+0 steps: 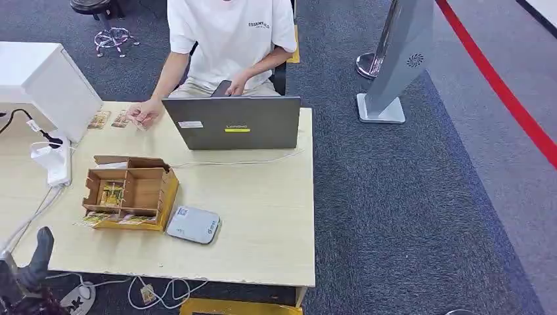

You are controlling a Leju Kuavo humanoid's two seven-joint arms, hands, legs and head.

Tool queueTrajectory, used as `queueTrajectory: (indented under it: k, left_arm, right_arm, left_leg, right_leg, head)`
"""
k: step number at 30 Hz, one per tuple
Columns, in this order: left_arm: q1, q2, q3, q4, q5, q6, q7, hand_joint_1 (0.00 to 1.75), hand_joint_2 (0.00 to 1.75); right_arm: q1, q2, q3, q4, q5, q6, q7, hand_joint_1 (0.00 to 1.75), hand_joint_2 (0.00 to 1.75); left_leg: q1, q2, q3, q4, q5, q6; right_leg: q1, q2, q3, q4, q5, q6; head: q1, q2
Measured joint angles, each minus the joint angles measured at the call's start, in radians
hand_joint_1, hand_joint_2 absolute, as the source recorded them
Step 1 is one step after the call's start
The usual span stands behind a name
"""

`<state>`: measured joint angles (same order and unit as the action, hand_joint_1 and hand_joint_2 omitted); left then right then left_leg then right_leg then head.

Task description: Pass the card to the sensor for recognition and then transmit it.

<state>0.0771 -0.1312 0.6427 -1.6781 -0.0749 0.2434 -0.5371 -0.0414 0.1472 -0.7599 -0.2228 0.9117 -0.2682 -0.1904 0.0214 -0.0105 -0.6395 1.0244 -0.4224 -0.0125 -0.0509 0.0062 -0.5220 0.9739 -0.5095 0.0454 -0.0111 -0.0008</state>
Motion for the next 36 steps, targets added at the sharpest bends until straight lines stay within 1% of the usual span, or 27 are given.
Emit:
queueTrajectory:
  k: [10, 13, 14, 16, 18, 23, 29, 30, 31, 34, 36]
  left_arm:
    - [-0.121, 0.107, -0.172, 0.004, -0.338, 0.084, 0.123, 0.00, 1.75]
    - [-0.148, 0.133, -0.209, 0.012, -0.419, 0.110, 0.156, 0.00, 1.75]
    - [-0.164, 0.148, -0.230, 0.018, -0.469, 0.127, 0.177, 0.00, 1.75]
    - [-0.177, 0.159, -0.243, 0.023, -0.503, 0.139, 0.191, 0.00, 1.75]
    - [-0.200, 0.183, -0.271, 0.035, -0.584, 0.167, 0.227, 0.00, 1.75]
    - [-0.241, 0.219, -0.314, 0.058, -0.706, 0.214, 0.280, 0.00, 1.75]
    - [-0.308, 0.274, -0.384, 0.101, -0.891, 0.287, 0.364, 0.00, 1.75]
    - [-0.317, 0.281, -0.394, 0.107, -0.915, 0.297, 0.375, 0.54, 1.75]
    - [-0.333, 0.293, -0.408, 0.118, -0.953, 0.313, 0.391, 1.75, 1.75]
    - [-0.359, 0.315, -0.437, 0.140, -1.026, 0.343, 0.422, 1.75, 1.75]
    - [-0.362, 0.320, -0.439, 0.142, -1.050, 0.351, 0.431, 1.75, 1.75]
  right_arm:
    - [-0.005, 0.006, 0.011, 0.006, 0.055, 0.003, 0.035, 0.00, 1.75]
    - [-0.007, 0.006, 0.015, 0.007, 0.069, 0.003, 0.043, 0.00, 1.75]
    - [-0.008, 0.007, 0.017, 0.007, 0.078, 0.003, 0.052, 0.00, 1.75]
    - [-0.009, 0.008, 0.017, 0.007, 0.084, 0.003, 0.055, 0.00, 1.75]
    - [-0.010, 0.008, 0.019, 0.009, 0.097, 0.003, 0.064, 0.00, 1.75]
    - [-0.011, 0.013, 0.026, 0.011, 0.119, 0.003, 0.078, 0.00, 1.75]
    - [-0.014, 0.017, 0.040, 0.014, 0.157, 0.002, 0.106, 0.00, 1.75]
    - [-0.015, 0.019, 0.042, 0.014, 0.161, 0.002, 0.108, 0.00, 1.75]
    - [-0.016, 0.020, 0.043, 0.015, 0.169, 0.002, 0.114, 0.00, 1.75]
    - [-0.018, 0.023, 0.045, 0.015, 0.184, 0.000, 0.125, 0.00, 1.75]
    - [-0.019, 0.023, 0.045, 0.015, 0.188, 0.000, 0.127, 0.00, 1.75]
  left_leg:
    - [0.000, 0.000, 0.000, 0.000, 0.000, 0.000]
    - [0.000, 0.000, 0.000, 0.000, 0.000, 0.000]
    - [0.000, 0.000, 0.000, 0.000, 0.000, 0.000]
    - [0.000, 0.000, 0.000, 0.000, 0.000, 0.000]
    - [0.000, 0.000, 0.000, 0.000, 0.000, 0.000]
    - [0.000, 0.000, 0.000, 0.000, 0.000, 0.000]
    - [0.000, 0.001, 0.000, 0.000, 0.000, 0.000]
    - [0.000, 0.001, 0.000, 0.000, 0.000, 0.000]
    - [0.000, 0.001, 0.000, 0.000, 0.001, 0.000]
    - [0.000, 0.001, 0.000, 0.000, 0.001, 0.000]
    - [0.000, 0.003, 0.000, 0.000, 0.001, 0.000]
  right_leg:
    - [0.000, 0.000, 0.000, 0.000, 0.000, 0.000]
    - [0.000, 0.000, 0.000, 0.000, 0.000, 0.000]
    - [0.000, 0.000, 0.000, 0.000, 0.000, 0.000]
    - [0.000, 0.000, 0.000, 0.000, 0.000, 0.000]
    - [0.000, 0.001, 0.000, 0.000, 0.000, 0.000]
    - [0.000, 0.001, -0.001, 0.000, 0.000, 0.000]
    - [0.000, 0.001, -0.001, 0.000, 0.001, 0.000]
    - [0.000, 0.001, -0.001, 0.000, 0.001, 0.000]
    - [0.000, 0.001, -0.001, 0.001, 0.001, 0.000]
    - [0.000, 0.001, 0.000, 0.001, 0.001, 0.000]
    - [0.000, 0.003, -0.002, 0.001, 0.001, -0.001]
  head:
    - [0.000, 0.000]
    - [0.000, 0.000]
    - [0.000, 0.000]
    - [0.000, 0.000]
    - [0.000, 0.000]
    - [0.000, 0.000]
    - [0.000, 0.000]
    - [0.000, 0.000]
    - [0.000, 0.000]
    - [0.000, 0.000]
    - [-0.001, 0.000]
